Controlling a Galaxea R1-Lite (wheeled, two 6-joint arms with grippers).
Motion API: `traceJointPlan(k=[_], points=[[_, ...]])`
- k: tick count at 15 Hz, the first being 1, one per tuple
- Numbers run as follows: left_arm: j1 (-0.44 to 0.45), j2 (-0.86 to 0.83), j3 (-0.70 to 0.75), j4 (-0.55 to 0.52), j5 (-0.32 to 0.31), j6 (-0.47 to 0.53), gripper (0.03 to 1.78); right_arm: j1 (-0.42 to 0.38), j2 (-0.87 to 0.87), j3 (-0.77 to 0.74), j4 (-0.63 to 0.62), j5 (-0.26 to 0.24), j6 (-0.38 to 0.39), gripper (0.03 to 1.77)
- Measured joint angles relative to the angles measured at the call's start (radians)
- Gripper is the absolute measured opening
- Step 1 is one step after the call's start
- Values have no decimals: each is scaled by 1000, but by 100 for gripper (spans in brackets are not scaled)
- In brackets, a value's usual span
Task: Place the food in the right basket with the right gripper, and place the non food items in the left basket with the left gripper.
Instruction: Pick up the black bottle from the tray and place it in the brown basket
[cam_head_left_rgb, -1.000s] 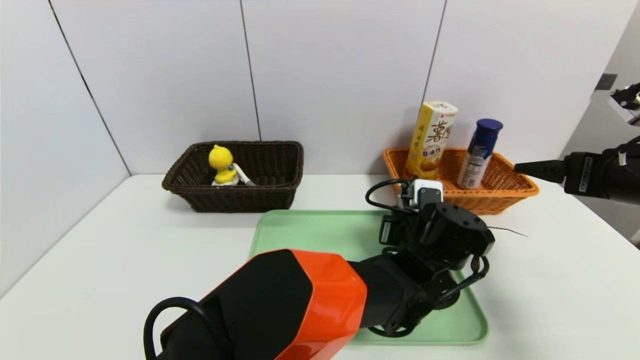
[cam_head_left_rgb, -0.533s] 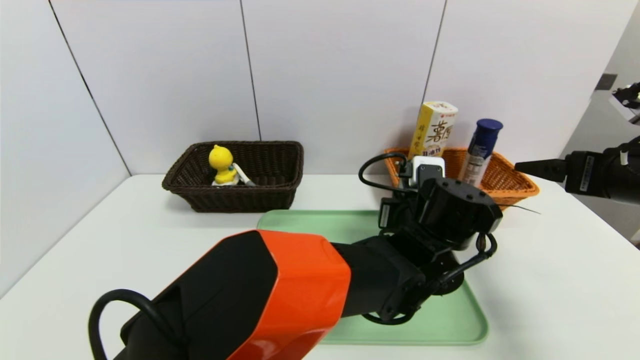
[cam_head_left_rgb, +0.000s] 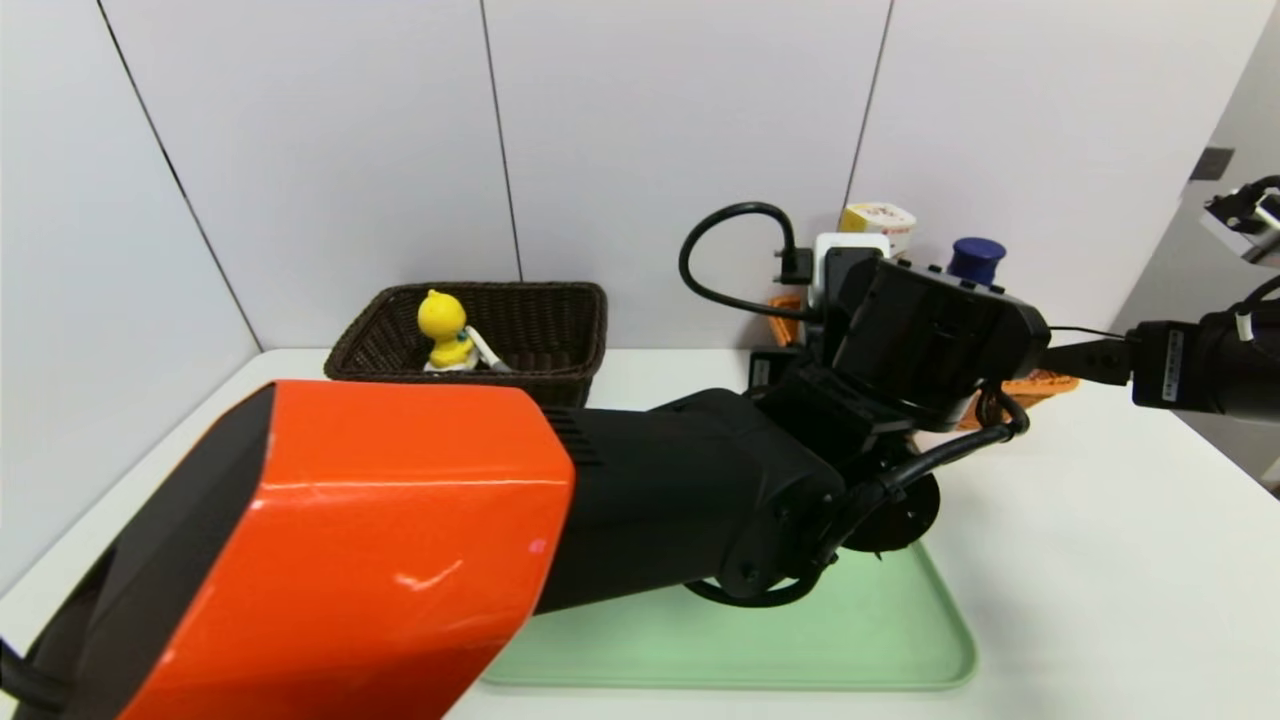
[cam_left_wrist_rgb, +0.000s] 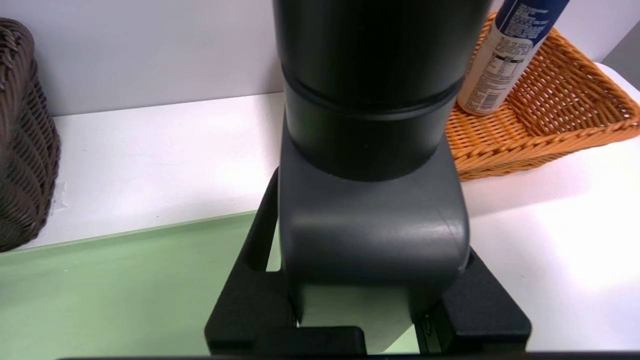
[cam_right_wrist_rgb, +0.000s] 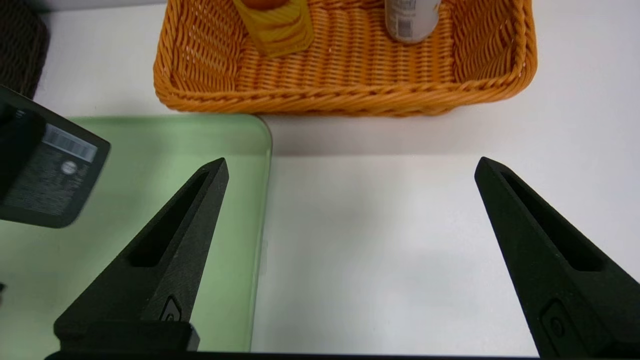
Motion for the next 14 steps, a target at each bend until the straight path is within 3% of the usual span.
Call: traceJointPlan(k=[4, 8, 11, 14], points=[[36, -93, 1, 68, -13, -7, 61, 1, -2, -17, 41, 0, -16, 170], [163, -193, 9, 143, -61, -5, 61, 0, -2, -19, 45, 0, -22, 170], [289, -264, 39, 237, -179, -6, 61, 0, 2, -10, 46, 0, -23, 170], [437, -280, 53, 264, -294, -6, 61, 1, 8, -3, 42, 0, -23, 171]])
